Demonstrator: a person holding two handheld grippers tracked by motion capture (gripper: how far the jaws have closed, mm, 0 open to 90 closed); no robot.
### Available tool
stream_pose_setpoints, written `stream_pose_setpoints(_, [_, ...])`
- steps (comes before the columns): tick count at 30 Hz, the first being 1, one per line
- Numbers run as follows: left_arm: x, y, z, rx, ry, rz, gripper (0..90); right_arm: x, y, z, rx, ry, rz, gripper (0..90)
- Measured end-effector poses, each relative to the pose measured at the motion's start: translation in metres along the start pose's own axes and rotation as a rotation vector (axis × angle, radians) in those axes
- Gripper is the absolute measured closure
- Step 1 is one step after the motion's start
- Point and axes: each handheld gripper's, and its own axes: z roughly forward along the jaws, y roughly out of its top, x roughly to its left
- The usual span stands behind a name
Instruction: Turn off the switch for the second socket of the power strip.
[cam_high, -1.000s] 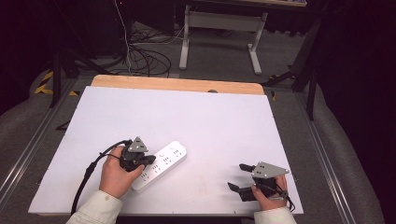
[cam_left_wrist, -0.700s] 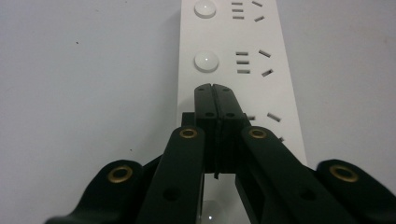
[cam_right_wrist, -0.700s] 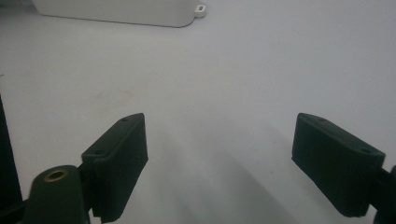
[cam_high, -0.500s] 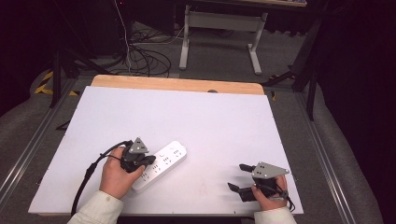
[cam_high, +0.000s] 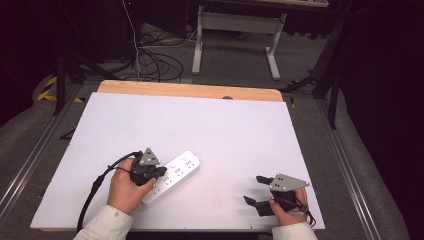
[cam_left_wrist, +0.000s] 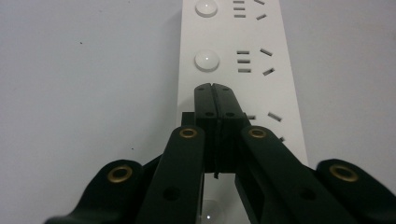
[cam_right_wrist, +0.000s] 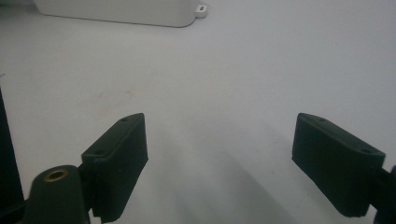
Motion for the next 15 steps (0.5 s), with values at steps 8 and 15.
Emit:
stream_pose_setpoints(8, [-0.0014,-0.0022,0.0004,-0.012,0.008,-0.009,90.0,0.0006,0.0003,0.0004,0.001,0.001,-0.002,19.0])
stream_pose_setpoints(15, [-0.0011,-0.0019,0.0011,-0.007,0.002,-0.025,90.0,0.0005,0.0001,0.0009,0.001,0.001,-0.002,18.9])
